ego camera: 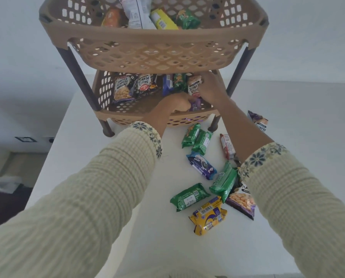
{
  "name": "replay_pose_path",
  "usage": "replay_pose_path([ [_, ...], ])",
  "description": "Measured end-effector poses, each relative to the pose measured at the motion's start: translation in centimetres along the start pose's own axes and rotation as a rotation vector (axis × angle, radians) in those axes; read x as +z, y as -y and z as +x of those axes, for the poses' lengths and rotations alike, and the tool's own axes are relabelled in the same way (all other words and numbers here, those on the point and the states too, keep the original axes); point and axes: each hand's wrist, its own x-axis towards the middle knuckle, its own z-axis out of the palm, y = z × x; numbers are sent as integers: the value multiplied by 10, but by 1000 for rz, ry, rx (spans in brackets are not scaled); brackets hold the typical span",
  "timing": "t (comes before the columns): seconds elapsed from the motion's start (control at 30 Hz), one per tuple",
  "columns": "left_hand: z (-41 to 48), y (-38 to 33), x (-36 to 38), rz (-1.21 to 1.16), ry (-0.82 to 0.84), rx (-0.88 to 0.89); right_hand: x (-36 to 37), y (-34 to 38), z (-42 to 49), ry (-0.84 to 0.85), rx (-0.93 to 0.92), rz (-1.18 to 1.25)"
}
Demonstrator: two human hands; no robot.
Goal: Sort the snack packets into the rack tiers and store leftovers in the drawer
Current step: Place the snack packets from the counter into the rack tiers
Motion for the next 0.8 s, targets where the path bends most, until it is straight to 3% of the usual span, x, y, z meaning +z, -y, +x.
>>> replay_pose_path([
  [0.13, 3, 5, 5, -102, -61, 1, -5, 1, -6, 42, -33, 22],
  [0.4, -30, 42, -5, -309, -336, -41, 6, -2, -37, 22, 25, 188],
  [0.5, -59, 45, 1, -342, -564, 63, 14, 4, -62, -101, 22, 229],
  [0.6, -92, 37, 13, -272, -767, 225, 23, 11, -90, -270, -112, 93],
  [0.7, -119, 31, 33, -223, -836, 373, 31, 14, -118, -366, -217, 43],
  [0.8, -136, 30, 59, -188, -832, 455, 38, 9, -137, -358, -163, 35],
])
